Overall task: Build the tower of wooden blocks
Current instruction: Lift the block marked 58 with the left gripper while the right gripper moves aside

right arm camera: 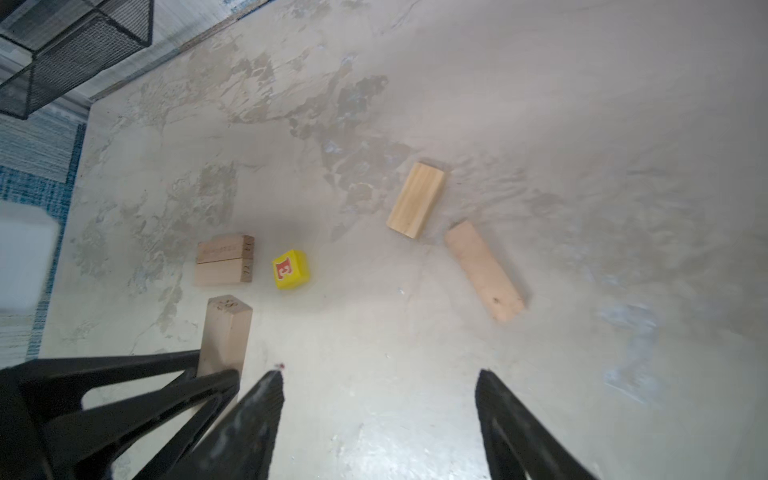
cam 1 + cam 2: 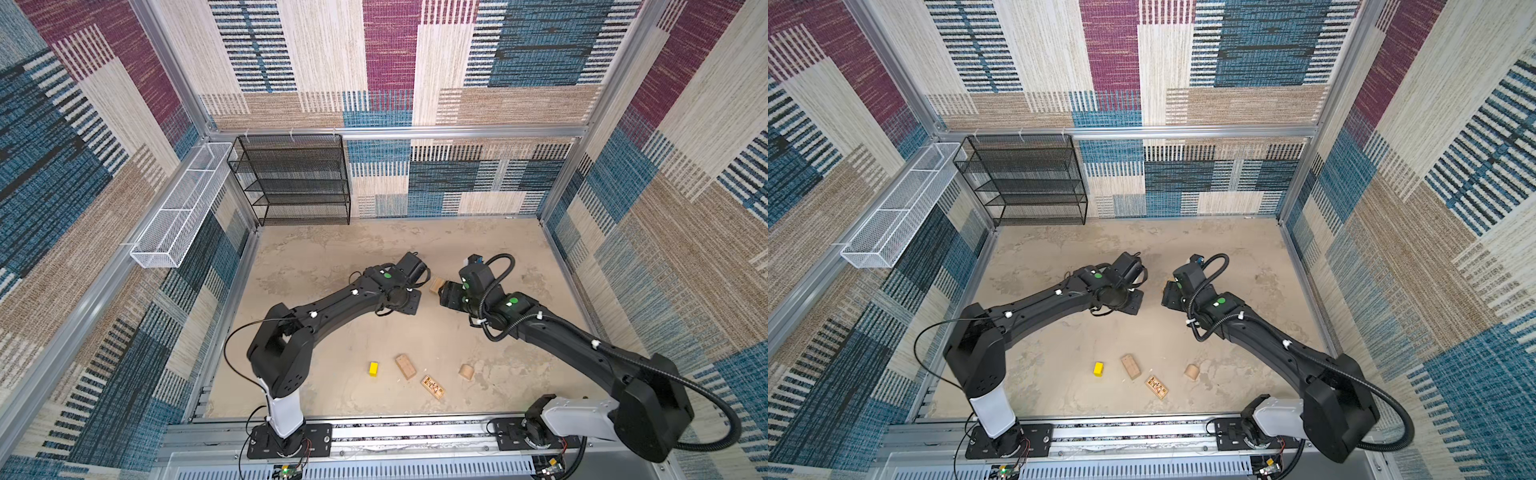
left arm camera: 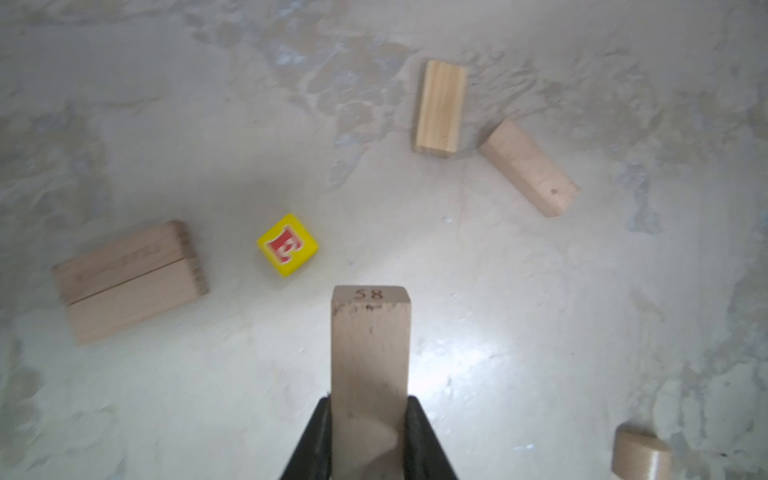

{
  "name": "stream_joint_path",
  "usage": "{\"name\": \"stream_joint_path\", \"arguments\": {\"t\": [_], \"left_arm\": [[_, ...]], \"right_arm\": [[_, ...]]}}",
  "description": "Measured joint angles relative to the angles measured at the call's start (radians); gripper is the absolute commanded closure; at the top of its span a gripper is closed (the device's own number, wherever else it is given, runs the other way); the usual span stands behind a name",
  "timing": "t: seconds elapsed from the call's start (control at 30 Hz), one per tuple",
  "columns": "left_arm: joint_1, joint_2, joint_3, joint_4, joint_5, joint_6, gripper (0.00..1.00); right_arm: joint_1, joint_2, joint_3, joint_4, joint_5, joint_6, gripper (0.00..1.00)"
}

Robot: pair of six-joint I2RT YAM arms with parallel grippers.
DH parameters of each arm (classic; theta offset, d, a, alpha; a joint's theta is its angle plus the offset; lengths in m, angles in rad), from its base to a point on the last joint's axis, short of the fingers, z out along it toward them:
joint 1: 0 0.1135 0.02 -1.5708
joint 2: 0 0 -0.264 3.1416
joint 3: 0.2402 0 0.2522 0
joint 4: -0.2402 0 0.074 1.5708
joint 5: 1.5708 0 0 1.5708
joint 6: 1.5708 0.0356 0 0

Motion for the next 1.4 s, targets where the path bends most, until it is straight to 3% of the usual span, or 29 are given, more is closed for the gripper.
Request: {"name": "stream_joint_path", "arguments": {"t": [0.33,0.57,1.03,1.4], "left_arm": [[0.158,-0.436,-0.272,-0.024,-0.051,-0.007,1.00],[0.290,-0.607,-0.340,-0.117,-0.077,0.019,1.00],[0.367,-0.602,-0.369,-0.140,-0.023,0.049,1.00],[0.370,-0.401,-0.259,-0.117,0.029,0.045,1.00]], "right_arm": [[0.207,0.521,0.522,0.039,0.029,0.000,0.21],[0.234,0.699,0.741,0.043,0.029,0.031,0.21],[0.254,0.705,0.752,0.001,0.032,0.032,0.20],[0.254,0.586,0.540,0.014,0.136,-0.007,0.19]]}}
